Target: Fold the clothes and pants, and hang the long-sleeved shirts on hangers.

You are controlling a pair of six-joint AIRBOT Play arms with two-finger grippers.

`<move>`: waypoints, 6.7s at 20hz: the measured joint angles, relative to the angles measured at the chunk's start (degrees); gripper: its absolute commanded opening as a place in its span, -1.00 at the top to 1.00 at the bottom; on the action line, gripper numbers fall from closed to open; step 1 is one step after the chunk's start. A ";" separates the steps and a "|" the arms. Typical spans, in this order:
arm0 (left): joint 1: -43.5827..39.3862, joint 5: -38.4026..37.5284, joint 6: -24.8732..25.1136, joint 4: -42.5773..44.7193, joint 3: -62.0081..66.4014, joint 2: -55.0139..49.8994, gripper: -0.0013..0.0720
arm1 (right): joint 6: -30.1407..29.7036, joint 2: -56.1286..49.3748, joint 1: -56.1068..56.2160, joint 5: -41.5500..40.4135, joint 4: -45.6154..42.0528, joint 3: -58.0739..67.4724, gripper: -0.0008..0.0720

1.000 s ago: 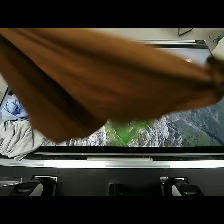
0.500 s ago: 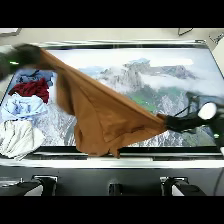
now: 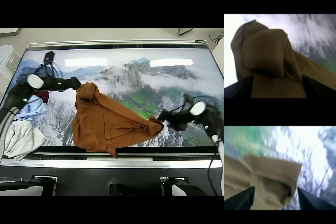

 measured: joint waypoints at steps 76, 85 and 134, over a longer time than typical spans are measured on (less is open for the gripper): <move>12.11 -0.50 5.75 -22.29 -9.53 -0.35 -0.82 | -9.29 -20.00 -7.65 -12.26 24.96 19.50 -0.58; 26.36 -27.39 5.49 -8.20 -21.27 -0.96 -0.61 | -14.32 -20.11 -27.12 21.59 3.45 23.47 -0.57; 18.29 -15.98 11.43 -17.33 15.43 20.61 0.91 | -19.93 -5.33 -7.45 14.34 2.12 51.49 0.84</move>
